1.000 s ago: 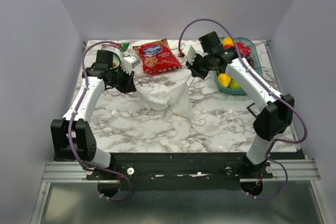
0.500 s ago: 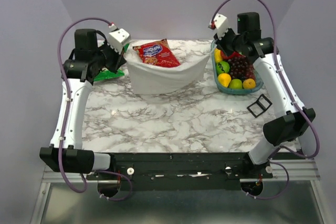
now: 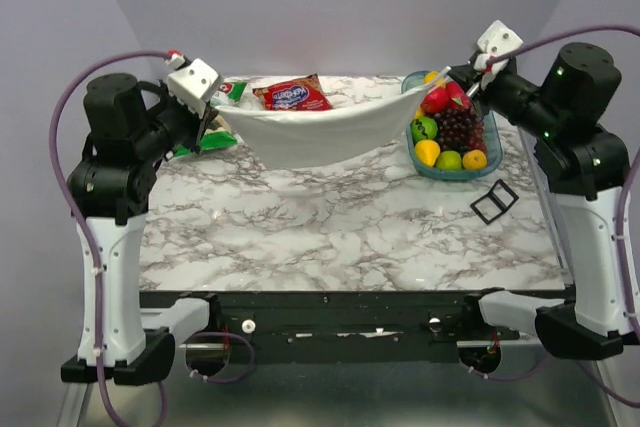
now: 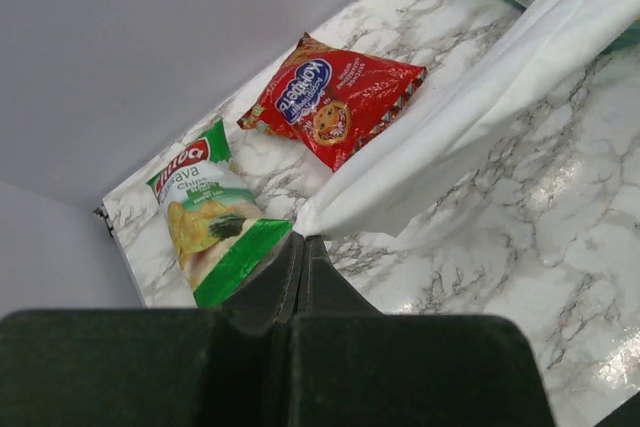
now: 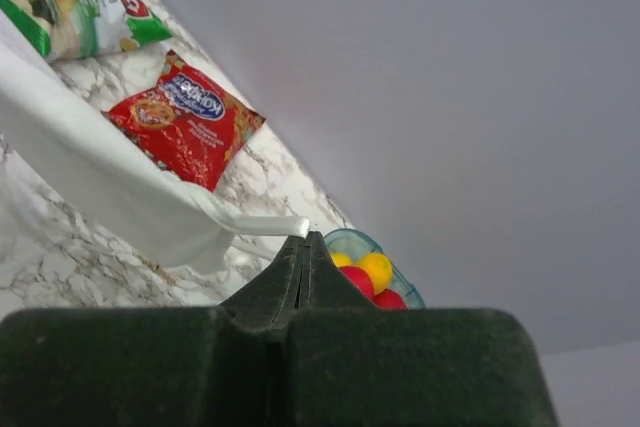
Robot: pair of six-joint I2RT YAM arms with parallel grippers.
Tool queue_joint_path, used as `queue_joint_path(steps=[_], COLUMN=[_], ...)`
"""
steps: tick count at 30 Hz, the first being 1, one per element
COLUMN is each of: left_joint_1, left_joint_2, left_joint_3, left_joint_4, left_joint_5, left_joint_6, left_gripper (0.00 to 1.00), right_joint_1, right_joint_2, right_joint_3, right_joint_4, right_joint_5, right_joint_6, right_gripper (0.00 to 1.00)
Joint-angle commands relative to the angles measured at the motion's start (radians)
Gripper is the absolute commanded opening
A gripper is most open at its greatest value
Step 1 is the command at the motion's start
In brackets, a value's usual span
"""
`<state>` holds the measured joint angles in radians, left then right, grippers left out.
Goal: Remove the brooch from the garment
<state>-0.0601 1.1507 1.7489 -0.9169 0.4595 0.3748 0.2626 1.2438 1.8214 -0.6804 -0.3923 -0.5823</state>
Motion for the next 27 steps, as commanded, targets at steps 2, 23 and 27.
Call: queue_joint_path(steps=[2, 23, 27], left_joint_1=[0.003, 0.002, 0.002], left_joint_2=[-0.204, -0.292, -0.111], left_joint_3=[-0.123, -0.544, -0.707], left_joint_4=[0.041, 0.033, 0.195], left_joint_5=[0.091, 0.17, 0.125], left_joint_6=[-0.062, -0.059, -0.021], left_gripper=[0.0, 0.02, 0.04], right_joint_1=[0.015, 0.024, 0.024], right_joint_2=[-0.095, -0.272, -0.074], right_joint_3=[0.007, -0.52, -0.683], right_joint_4=[-0.186, -0.133, 0.111], right_joint_5=[-0.068, -0.162, -0.111], right_joint_6=[-0.001, -0.102, -0.116], right_gripper=[0.01, 0.01, 0.01])
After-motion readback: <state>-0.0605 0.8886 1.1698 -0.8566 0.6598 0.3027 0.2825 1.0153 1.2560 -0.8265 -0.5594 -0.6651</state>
